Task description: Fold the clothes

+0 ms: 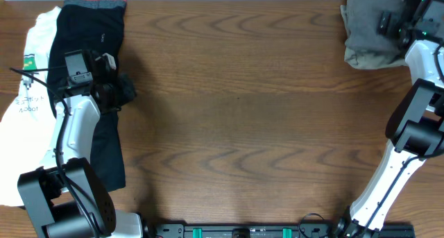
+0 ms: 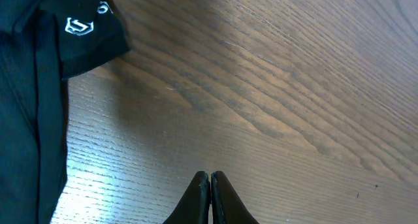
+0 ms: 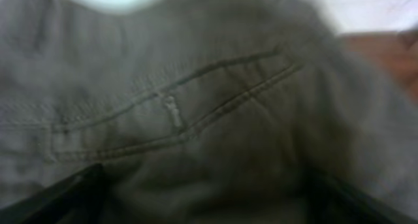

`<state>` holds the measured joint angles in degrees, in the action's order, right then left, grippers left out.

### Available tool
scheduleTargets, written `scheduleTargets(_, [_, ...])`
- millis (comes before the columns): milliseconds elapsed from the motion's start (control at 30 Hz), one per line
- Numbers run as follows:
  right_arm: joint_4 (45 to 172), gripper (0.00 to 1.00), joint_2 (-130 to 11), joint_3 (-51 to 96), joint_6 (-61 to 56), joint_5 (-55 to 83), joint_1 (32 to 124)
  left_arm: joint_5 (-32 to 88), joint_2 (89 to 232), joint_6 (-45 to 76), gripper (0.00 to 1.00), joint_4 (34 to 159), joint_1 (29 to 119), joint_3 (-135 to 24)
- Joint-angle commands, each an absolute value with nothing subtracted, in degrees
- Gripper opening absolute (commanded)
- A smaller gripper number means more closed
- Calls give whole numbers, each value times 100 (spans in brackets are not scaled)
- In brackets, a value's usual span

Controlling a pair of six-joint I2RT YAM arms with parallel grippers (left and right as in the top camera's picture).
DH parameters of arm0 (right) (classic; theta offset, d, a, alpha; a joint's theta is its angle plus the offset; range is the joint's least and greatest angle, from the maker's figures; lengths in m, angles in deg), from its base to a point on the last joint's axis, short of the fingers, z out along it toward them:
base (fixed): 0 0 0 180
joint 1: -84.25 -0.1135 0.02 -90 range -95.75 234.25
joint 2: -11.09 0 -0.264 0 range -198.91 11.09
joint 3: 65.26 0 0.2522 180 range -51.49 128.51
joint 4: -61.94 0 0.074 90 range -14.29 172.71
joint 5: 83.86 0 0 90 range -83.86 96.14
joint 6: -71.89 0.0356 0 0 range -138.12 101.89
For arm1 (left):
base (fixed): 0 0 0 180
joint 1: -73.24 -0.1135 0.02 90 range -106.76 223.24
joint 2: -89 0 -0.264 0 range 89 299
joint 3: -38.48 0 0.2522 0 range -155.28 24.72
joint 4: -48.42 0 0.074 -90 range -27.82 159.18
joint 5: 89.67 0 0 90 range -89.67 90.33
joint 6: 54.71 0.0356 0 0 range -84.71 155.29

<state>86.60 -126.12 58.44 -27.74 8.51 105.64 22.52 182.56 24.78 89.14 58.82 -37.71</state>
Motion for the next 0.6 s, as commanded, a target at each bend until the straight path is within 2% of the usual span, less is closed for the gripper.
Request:
scheduleTargets(0, [8846,99,-12929,5833,-2658,633,10710,2147,18344,2509,6,8927,5898,-3736])
scheduleTargets(300, [9309,99,-13875,5830,-2626,464,10992,2014,18344,2509,6,8925,5898,-3736])
scheduleTargets(567, [9187,99,-13289,5833,-2591,869,11043,2016,18344,2507,6,8920,5898,-3736])
